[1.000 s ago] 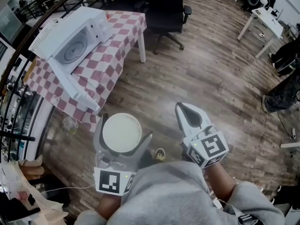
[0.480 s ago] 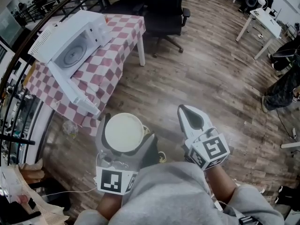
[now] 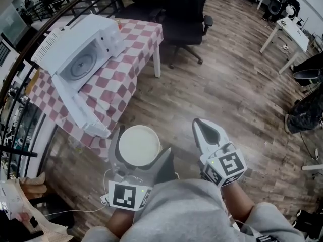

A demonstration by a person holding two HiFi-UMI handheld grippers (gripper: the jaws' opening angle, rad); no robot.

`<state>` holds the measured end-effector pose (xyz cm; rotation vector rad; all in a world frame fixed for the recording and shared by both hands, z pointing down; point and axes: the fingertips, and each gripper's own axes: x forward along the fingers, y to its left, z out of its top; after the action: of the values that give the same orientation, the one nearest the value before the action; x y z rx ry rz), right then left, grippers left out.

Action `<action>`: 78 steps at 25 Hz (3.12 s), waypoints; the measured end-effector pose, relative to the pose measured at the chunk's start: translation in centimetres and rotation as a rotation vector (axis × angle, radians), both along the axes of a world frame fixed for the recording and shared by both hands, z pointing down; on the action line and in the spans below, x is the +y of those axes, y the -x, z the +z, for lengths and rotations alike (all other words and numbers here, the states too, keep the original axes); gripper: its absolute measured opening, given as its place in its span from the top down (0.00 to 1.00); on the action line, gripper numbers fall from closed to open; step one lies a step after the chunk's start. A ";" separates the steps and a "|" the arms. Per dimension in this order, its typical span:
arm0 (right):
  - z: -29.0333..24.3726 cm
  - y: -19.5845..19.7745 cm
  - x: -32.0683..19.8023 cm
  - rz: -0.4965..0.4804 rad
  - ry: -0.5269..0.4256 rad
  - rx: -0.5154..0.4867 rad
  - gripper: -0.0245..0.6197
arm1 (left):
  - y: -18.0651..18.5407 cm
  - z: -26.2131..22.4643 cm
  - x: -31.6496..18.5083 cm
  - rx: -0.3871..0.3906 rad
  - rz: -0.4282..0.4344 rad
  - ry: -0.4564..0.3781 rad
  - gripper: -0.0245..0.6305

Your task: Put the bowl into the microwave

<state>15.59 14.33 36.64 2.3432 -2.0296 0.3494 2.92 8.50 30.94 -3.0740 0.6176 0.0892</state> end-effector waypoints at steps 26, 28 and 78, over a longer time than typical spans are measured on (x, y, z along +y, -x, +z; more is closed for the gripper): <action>1.9 -6.7 -21.5 -0.149 0.089 -0.025 0.97 | -5.3 1.4 -20.0 -0.029 -0.158 0.058 0.14; 2.0 -6.6 -22.5 -0.161 0.094 -0.023 0.97 | -5.1 1.5 -20.8 -0.026 -0.169 0.059 0.14; 0.3 -1.5 -45.1 -0.537 0.045 0.045 0.97 | 0.2 1.4 -36.6 0.026 -0.575 0.087 0.14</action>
<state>17.05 -30.77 36.95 1.6643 -2.4753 0.3095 2.75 -28.05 32.33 -2.8357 1.5016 0.0980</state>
